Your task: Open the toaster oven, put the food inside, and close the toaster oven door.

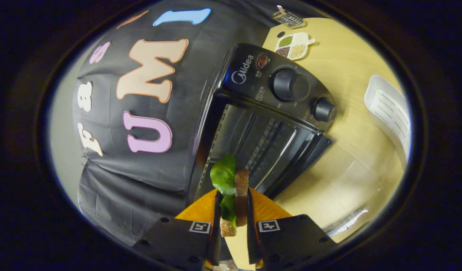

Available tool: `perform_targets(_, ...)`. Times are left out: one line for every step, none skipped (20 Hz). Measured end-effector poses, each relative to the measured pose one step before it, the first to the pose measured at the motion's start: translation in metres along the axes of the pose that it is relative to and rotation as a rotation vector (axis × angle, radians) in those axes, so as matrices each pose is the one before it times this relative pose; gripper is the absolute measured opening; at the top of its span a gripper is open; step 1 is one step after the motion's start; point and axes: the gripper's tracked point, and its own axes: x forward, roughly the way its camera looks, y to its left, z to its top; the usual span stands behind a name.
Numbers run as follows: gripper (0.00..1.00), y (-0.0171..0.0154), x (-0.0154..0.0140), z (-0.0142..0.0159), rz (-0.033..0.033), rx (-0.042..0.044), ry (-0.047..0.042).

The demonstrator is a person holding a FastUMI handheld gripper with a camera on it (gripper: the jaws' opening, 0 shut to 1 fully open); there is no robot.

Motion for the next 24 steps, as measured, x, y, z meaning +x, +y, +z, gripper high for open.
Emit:
perform_targets(0.31, -0.00069, 0.00513, 0.00136, 0.00072, 0.00224, -0.01478)
perform_targets(0.31, 0.00000, 0.00563, 0.00183, 0.00647, 0.00113, -0.01497)
perform_targets(0.31, -0.00024, 0.00274, 0.00266, 0.00571, 0.00327, -0.01507)
perform_targets(0.31, 0.00061, 0.00447, 0.00155, 0.00691, 0.00339, -0.01620)
perform_targets(0.31, 0.00033, 0.00415, 0.00203, 0.00591, 0.00485, -0.01432)
perform_targets(0.31, -0.00090, 0.00512, 0.00184, 0.00092, 0.00866, -0.01190)
perform_targets(0.32, -0.00028, 0.00396, 0.00325, -0.00045, 0.00577, -0.01272)
perform_targets(0.31, -0.00040, 0.00331, 0.00165, 0.00210, 0.00381, -0.01402)
perform_targets(0.31, 0.00149, -0.00015, 0.00070, 0.00702, 0.00847, -0.02188)
perform_targets(0.31, 0.00144, 0.00147, 0.00239, 0.00960, 0.01124, -0.02572)
perform_targets(0.31, 0.00091, 0.00103, -0.00118, 0.00927, 0.01120, -0.02484)
perform_targets(0.31, -0.00040, 0.00181, 0.00145, 0.00389, 0.00987, -0.01903)
perform_targets(0.31, -0.00113, 0.00241, -0.00124, 0.00153, 0.00665, -0.01408)
perform_targets(0.31, -0.00162, 0.00282, -0.00336, -0.00217, 0.00332, -0.00519)
perform_targets(0.32, -0.00121, 0.00046, -0.00084, -0.00401, -0.00178, -0.00574)
perform_targets(0.37, -0.00141, 0.00066, -0.00078, -0.00587, -0.00797, -0.00256)
perform_targets(0.42, 0.00437, -0.00023, -0.00131, 0.01998, 0.00503, -0.00432)
perform_targets(0.47, 0.00008, 0.01152, -0.00004, 0.00263, -0.00152, -0.01418)
perform_targets(0.52, -0.00345, -0.00689, 0.00255, -0.01449, -0.01185, -0.00618)
perform_targets(0.57, -0.00409, -0.00005, -0.00122, -0.02014, -0.01288, -0.00612)
perform_targets(0.62, -0.00434, -0.00520, -0.00021, -0.01761, -0.00818, -0.00261)
perform_targets(0.68, -0.00048, -0.00111, 0.00177, 0.00153, -0.00154, -0.00964)
perform_targets(0.73, -0.00173, -0.00353, 0.00060, -0.01313, -0.01161, -0.00796)
perform_targets(0.78, -0.00106, -0.00173, 0.00138, -0.00495, -0.01314, -0.00402)
